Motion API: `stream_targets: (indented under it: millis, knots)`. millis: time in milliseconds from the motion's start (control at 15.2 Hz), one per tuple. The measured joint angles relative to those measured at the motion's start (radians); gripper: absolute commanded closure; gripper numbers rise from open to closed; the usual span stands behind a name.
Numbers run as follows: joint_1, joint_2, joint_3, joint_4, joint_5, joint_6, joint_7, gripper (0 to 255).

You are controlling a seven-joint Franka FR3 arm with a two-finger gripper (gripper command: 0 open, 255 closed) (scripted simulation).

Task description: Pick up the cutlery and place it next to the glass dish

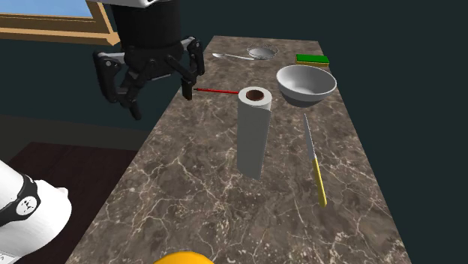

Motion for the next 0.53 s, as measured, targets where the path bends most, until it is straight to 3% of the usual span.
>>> stream_targets:
  millis: [264,528]
  knots:
    - [-0.025,0.148,0.081,0.065,-0.004,0.105,0.189,0]
    - [-0.057,0.319,0.136,0.173,-0.059,0.183,0.379,0]
